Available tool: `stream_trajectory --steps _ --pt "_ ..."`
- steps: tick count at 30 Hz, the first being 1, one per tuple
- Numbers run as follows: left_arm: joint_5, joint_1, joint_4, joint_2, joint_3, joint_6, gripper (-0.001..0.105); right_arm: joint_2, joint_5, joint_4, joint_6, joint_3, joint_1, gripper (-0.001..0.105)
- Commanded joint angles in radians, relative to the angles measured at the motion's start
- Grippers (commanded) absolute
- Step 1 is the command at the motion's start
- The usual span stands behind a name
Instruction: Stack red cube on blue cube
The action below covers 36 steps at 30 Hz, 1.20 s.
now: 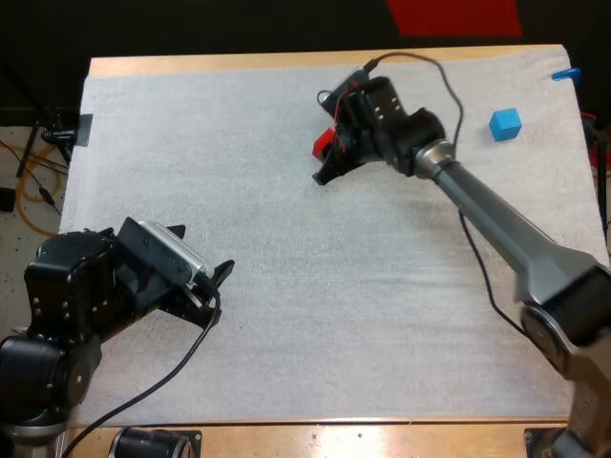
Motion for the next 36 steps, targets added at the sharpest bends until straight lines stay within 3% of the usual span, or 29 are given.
stream_trajectory --steps 1,11,17,29,36 --pt "0.007 -0.005 0.000 -0.002 0.001 -0.010 0.070 -0.041 0.004 0.044 0.002 -0.010 -0.003 0.030" --pt "0.007 -0.005 0.000 -0.002 0.001 -0.010 0.070 -0.201 0.004 0.179 0.063 -0.010 -0.145 0.030" --pt "0.007 -0.043 -0.002 -0.002 0.001 -0.010 0.070 -0.220 0.092 0.186 0.057 -0.010 -0.266 0.030" --pt "0.007 -0.111 -0.002 0.054 0.001 -0.010 0.070 -0.196 0.135 0.161 0.044 -0.010 -0.475 0.030" --pt "0.007 -0.111 -0.007 0.057 0.001 -0.010 0.070 -0.122 0.169 0.109 0.015 -0.010 -0.518 0.030"
